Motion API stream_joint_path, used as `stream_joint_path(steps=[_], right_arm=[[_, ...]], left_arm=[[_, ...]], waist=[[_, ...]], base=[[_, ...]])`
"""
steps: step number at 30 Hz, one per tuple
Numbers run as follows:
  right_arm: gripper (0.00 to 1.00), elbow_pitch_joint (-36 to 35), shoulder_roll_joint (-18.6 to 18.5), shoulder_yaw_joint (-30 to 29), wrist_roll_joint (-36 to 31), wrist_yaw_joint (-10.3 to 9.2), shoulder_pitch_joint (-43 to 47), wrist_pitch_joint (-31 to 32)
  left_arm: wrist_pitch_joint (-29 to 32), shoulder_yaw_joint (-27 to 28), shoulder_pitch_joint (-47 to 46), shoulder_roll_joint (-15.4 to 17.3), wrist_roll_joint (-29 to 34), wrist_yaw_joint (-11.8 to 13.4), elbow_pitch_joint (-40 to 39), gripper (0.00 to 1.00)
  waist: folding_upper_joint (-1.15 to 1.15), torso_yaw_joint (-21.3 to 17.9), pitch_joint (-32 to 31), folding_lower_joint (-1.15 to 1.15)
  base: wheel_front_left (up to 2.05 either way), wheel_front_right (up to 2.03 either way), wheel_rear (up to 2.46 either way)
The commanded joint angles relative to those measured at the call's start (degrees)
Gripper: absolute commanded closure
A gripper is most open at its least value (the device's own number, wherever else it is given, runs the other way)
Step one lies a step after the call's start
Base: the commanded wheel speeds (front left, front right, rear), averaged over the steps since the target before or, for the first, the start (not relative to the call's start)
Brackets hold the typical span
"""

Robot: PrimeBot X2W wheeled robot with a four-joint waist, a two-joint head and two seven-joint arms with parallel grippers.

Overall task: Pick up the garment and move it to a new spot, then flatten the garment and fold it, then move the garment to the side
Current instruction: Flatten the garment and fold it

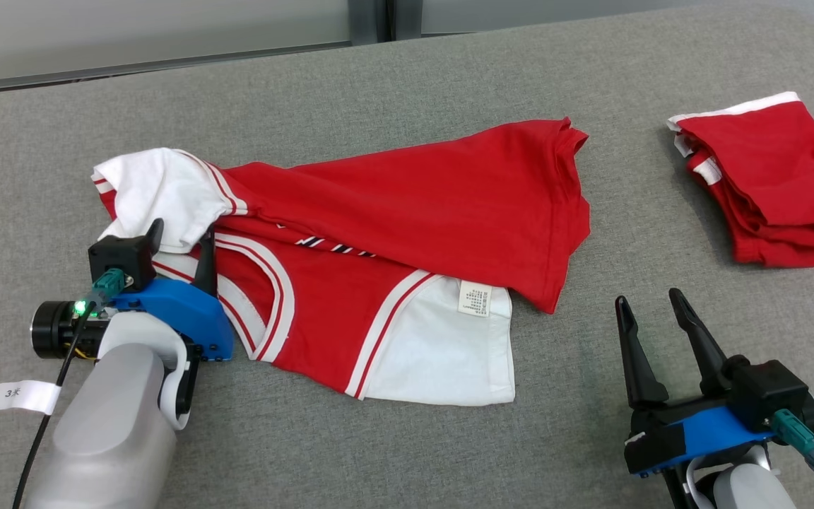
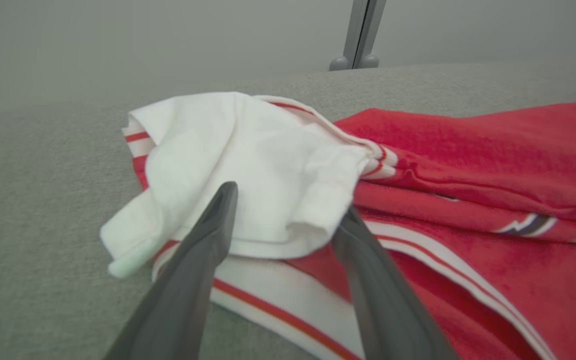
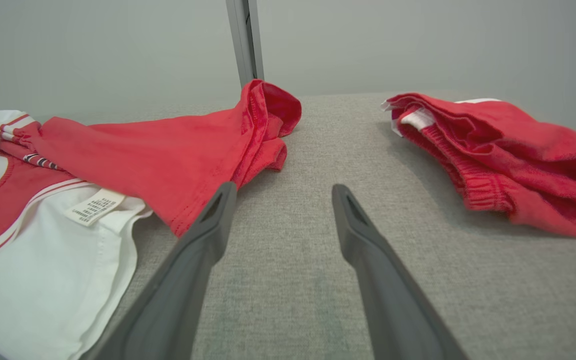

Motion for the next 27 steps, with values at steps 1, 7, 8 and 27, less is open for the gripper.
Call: stream_joint_path(steps=[1, 7, 8, 27], right_arm=[[0.00, -0.1, -0.1, -0.1, 0.2, 0.01, -0.8, -0.2], [0.00, 0.0, -0.1, 0.1, 0.4, 0.01, -1.0, -0.2], [0.00, 0.1, -0.1, -0.1, 0.4, 0.01, -0.8, -0.2], [0.00, 1.5, -0.1, -3.0, -1.1, 0.01, 4.3, -0.2]], left_arm=[[-1.0, -0.1, -1.5, -0.2, -0.1, -0.1, 0.9, 0.65], [-3.4, -2.3, -3.3, -0.3, 2.3, -1.2, 2.7, 1.00], [-3.7, -2.9, -3.4, -0.3, 2.9, -1.3, 2.8, 1.00], [9.8, -15.5, 12.3, 21.2, 17.5, -1.9, -34.2, 1.00]], waist=[[0.00, 0.0, 0.0, -0.02], [0.00, 0.4, -0.6, -0.02], [0.00, 0.6, -1.0, -0.02], [0.00, 7.0, -10.7, -0.02]], base=[[0.00, 0.00, 0.00], [0.00, 0.00, 0.00], [0.00, 0.00, 0.00], [0.00, 0.00, 0.00]])
